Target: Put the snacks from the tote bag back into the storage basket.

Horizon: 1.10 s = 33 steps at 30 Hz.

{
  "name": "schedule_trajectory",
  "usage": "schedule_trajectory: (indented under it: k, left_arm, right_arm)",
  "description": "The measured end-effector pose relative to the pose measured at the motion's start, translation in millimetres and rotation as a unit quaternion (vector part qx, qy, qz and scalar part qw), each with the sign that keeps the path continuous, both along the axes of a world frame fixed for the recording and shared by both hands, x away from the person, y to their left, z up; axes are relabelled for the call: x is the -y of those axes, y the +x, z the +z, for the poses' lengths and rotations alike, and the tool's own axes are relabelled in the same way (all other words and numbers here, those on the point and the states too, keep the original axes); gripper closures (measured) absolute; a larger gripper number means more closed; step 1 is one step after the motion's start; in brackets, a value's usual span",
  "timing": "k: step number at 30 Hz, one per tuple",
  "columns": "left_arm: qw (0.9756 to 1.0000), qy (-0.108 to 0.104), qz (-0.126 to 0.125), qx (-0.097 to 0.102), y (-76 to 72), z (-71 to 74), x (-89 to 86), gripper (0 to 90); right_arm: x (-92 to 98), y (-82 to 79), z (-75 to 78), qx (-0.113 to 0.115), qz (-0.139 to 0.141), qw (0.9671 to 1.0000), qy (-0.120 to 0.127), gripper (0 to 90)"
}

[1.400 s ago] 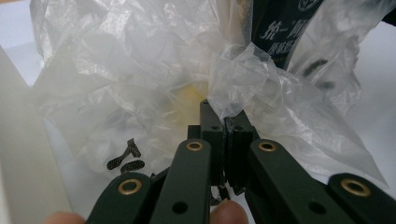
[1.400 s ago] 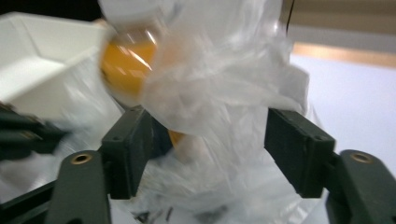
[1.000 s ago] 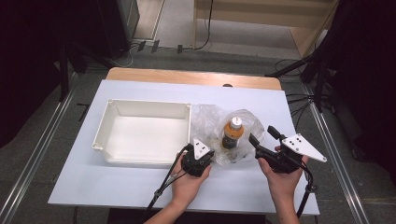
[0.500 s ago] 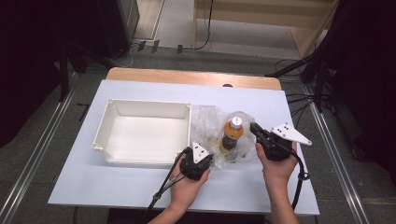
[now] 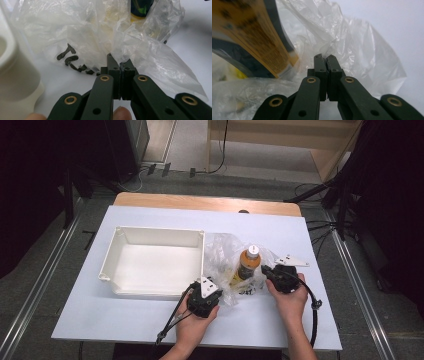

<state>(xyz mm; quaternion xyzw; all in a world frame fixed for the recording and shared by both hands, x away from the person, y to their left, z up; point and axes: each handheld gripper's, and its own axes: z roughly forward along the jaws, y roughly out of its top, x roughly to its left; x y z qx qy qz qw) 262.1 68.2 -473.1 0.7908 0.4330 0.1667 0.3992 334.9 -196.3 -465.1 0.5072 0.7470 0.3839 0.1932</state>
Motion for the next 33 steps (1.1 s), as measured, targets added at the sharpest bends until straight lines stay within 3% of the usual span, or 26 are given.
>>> schedule_trajectory:
  k: [5,7,9,10,13,18,19,20,21,22,23,24,26,27,29,30,32,33]
  left_arm:
    - [0.9998,0.018,0.011,-0.007,-2.2,-0.8,-7.5,90.0]
    - [0.9993,0.034,0.012,-0.009,-3.3,-2.1,-10.9,90.0]
    - [0.9992,0.037,0.010,-0.012,-3.6,-2.3,-12.5,90.0]
    - [0.9992,0.036,0.012,-0.013,-4.0,-2.6,-13.5,90.0]
    - [0.9991,0.039,0.011,-0.015,-4.8,-2.5,-17.8,90.0]
    - [0.9994,0.023,0.012,-0.023,-4.1,-2.1,-24.3,90.0]
    - [0.9996,0.011,0.005,-0.025,-4.2,-1.6,-25.6,86.6]
    - [0.9996,0.011,0.005,-0.025,-4.2,-1.6,-25.6,85.0]
    - [0.9997,0.010,0.004,-0.024,-4.7,-1.4,-25.5,85.0]
    - [0.9997,0.013,-0.002,-0.018,-5.6,-1.3,-24.5,85.2]
    - [0.9997,0.013,-0.002,-0.018,-5.6,-1.3,-24.5,87.1]
    - [0.9998,0.015,-0.002,-0.016,-5.9,-1.5,-23.2,87.1]
    - [0.9997,0.018,-0.006,-0.016,-5.5,-2.1,-21.3,90.0]
    - [0.9997,0.018,-0.006,-0.016,-5.5,-2.1,-21.3,90.0]
    - [0.9995,0.021,-0.012,-0.019,-5.1,-2.4,-20.7,90.0]
    - [0.9995,0.023,-0.013,-0.019,-5.2,-2.5,-20.5,90.0]
    - [0.9992,0.032,-0.018,-0.017,-6.2,-2.9,-18.9,90.0]
    - [0.9992,0.032,-0.018,-0.017,-6.2,-2.9,-18.9,90.0]
  right_arm:
    - [5.6,4.0,-10.1,-0.025,-0.014,0.9996,-0.003,90.0]
    - [8.5,5.2,-11.6,-0.027,-0.022,0.9993,-0.013,90.0]
    - [9.8,5.4,-12.1,-0.026,-0.030,0.9991,-0.015,90.0]
    - [13.3,5.6,-13.9,-0.026,-0.048,0.9984,-0.013,90.0]
    - [15.6,5.3,-15.9,-0.025,-0.050,0.9984,-0.011,90.0]
    - [15.4,2.3,-14.5,-0.021,-0.048,0.9986,-0.008,89.1]
    - [16.3,-1.1,-13.5,-0.014,-0.037,0.9992,-0.002,80.5]
    - [16.3,-1.1,-13.5,-0.014,-0.037,0.9992,-0.002,80.5]
    - [16.7,-3.2,-12.4,-0.014,-0.036,0.9992,0.006,74.9]
    - [18.4,-7.3,-8.4,-0.005,-0.028,0.9994,0.020,57.8]
    - [18.4,-7.3,-8.4,-0.005,-0.028,0.9994,0.020,57.8]
    - [18.9,-9.8,-4.9,0.001,-0.021,0.9992,0.033,51.8]
    - [19.6,-20.5,8.8,0.035,-0.011,0.9971,0.067,44.1]
    - [19.6,-20.5,8.8,0.035,-0.011,0.9971,0.067,44.1]
    - [17.1,-30.9,22.4,0.075,-0.001,0.9938,0.082,47.9]
    - [17.1,-30.9,22.4,0.075,-0.001,0.9938,0.082,47.9]
    - [12.0,-34.9,33.0,0.118,-0.011,0.9909,0.065,59.5]
    - [10.9,-33.7,35.0,0.129,-0.017,0.9894,0.065,63.2]
